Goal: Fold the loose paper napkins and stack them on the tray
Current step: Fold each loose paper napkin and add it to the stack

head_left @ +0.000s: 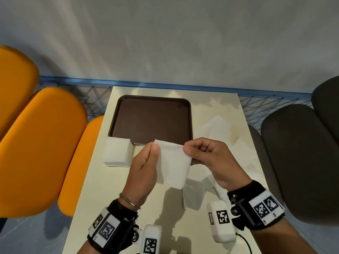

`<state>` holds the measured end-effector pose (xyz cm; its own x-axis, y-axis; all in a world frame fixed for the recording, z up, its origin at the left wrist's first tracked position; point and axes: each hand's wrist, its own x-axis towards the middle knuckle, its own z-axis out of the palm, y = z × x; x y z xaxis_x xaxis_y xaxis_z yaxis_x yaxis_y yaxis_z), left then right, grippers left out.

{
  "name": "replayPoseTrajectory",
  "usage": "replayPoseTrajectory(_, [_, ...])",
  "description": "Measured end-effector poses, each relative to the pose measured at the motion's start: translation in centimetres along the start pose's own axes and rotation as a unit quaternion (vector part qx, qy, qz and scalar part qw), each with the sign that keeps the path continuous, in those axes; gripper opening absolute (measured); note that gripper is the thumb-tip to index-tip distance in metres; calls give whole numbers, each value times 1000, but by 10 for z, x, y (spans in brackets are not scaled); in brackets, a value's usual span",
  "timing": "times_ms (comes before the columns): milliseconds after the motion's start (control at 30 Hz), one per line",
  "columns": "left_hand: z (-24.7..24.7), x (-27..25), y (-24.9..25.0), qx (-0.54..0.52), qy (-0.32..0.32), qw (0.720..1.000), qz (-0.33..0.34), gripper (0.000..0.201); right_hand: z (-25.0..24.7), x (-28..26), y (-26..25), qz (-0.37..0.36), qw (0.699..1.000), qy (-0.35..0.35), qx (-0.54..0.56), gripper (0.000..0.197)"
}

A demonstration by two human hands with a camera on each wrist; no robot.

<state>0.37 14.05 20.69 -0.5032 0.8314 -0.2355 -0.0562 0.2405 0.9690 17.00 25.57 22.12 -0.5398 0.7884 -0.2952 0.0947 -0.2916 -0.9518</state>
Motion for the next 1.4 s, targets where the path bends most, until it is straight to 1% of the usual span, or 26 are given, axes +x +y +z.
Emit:
replayPoseTrajectory(133, [-1, -1, -3, 12, 8, 1000, 10, 28, 0, 3, 6, 7, 999, 38, 18, 27])
replayPoseTrajectory(267, [-3, -1, -9, 35, 15, 999, 22, 25, 1, 2, 9, -15, 998, 59, 9, 18])
replayPoseTrajectory(367, [-4, -1, -13, 37, 30, 999, 26, 23, 6, 1, 9, -30, 998, 62, 10, 20])
replayPoseTrajectory(433, [-5, -1, -15, 31, 41, 999, 19, 21, 9, 0, 10, -28, 997, 63, 20, 24])
replayPoseTrajectory(500, [-7, -1, -17, 23, 56, 998, 13, 21, 13, 0, 11, -13, 998, 57, 25, 33])
replayPoseTrajectory(600, [-12, -1, -23, 15, 67, 998, 14, 20, 20, -1, 16, 38, 999, -11, 16, 55])
replayPoseTrajectory(633, [-13, -1, -25, 13, 69, 997, 15, 20, 22, -2, 20, 48, 998, -33, -2, 52])
replayPoseTrajectory(667, [-15, -1, -27, 11, 73, 997, 16, 20, 26, -2, 22, 50, 997, -44, -24, 43])
replayPoseTrajectory(733, [-18, -1, -31, 1, 85, 996, 11, 20, 31, -1, 29, 42, 997, -31, -64, 24])
replayPoseTrajectory(800, [-21, -1, -35, -9, 94, 996, 2, 21, 35, 1, 34, 46, 996, -10, -71, 13])
replayPoseTrajectory(867, [-24, -1, -39, -8, 101, 995, -1, 20, 39, 3, 37, 51, 997, -11, -65, 16])
replayPoseTrajectory(933, [-28, 0, -44, -1, 114, 994, 1, 20, 43, 4, 39, 80, 995, -37, -45, 5])
replayPoseTrajectory(1000, [-33, 1, -50, 8, 127, 992, 9, 19, 49, 3, 43, 107, 990, -76, -46, 12])
replayPoseTrajectory(1033, [-35, 2, -53, 10, 133, 991, 11, 19, 51, 4, 46, 117, 988, -86, -56, 12])
replayPoseTrajectory(1167, [-47, 7, -66, 10, 154, 988, 4, 23, 65, 14, 54, 137, 984, -85, -80, 13])
replayPoseTrajectory(1267, [-58, 12, -74, 5, 176, 984, -9, 25, 78, 24, 60, 161, 972, -130, -108, 8])
replayPoseTrajectory(1333, [-67, 19, -80, -5, 187, 982, -28, 23, 90, 35, 65, 169, 969, -130, -126, 12])
replayPoseTrajectory(1400, [-81, 27, -87, 8, 184, 981, -53, 20, 100, 52, 73, 161, 970, -117, -143, 12])
